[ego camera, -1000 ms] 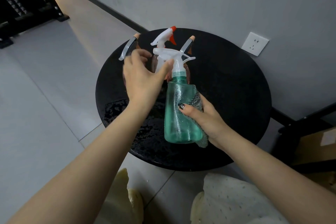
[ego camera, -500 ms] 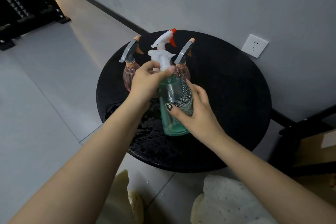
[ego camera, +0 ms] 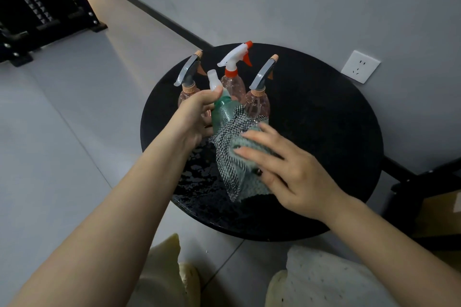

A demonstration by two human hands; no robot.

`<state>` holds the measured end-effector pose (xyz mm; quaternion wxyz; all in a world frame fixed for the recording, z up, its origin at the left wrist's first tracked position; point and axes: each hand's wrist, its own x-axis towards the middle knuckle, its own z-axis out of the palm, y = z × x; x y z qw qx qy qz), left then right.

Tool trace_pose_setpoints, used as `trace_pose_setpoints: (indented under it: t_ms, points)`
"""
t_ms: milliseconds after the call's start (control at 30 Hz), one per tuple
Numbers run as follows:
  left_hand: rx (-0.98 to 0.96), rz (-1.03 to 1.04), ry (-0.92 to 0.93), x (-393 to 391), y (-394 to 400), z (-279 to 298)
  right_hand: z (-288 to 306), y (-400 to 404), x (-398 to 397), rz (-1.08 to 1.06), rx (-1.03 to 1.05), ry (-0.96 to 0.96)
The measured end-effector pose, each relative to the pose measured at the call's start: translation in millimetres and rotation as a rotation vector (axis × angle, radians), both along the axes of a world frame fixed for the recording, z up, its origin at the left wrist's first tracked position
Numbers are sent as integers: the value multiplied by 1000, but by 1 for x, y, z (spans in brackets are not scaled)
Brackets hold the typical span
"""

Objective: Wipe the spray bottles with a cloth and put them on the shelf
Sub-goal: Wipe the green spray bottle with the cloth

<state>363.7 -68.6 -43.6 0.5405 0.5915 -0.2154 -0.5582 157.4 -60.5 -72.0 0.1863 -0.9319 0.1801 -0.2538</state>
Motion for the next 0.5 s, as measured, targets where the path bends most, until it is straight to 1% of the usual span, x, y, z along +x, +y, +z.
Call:
trace_pose_setpoints:
  t_ms: [67, 100, 200, 300, 367, 500]
  points:
    - [-10, -46, -55, -1, -1, -2, 5, -5, 8, -44, 180, -23]
    - [-13, -68, -70, -3, -1, -3, 7, -9, 13, -66, 231, -20]
    - [-15, -87, -52, -6, 0, -5, 12, -25, 26, -129, 298, -4]
    - [-6, -69, -34, -6, -1, -6, 18, -32, 36, -189, 428, -97]
    - [-16, -67, -4, -4, -1, -6, 20, -29, 37, -173, 435, -94]
    - [-42, -100, 1, 2, -1, -8, 18, -15, 21, -44, 319, 41]
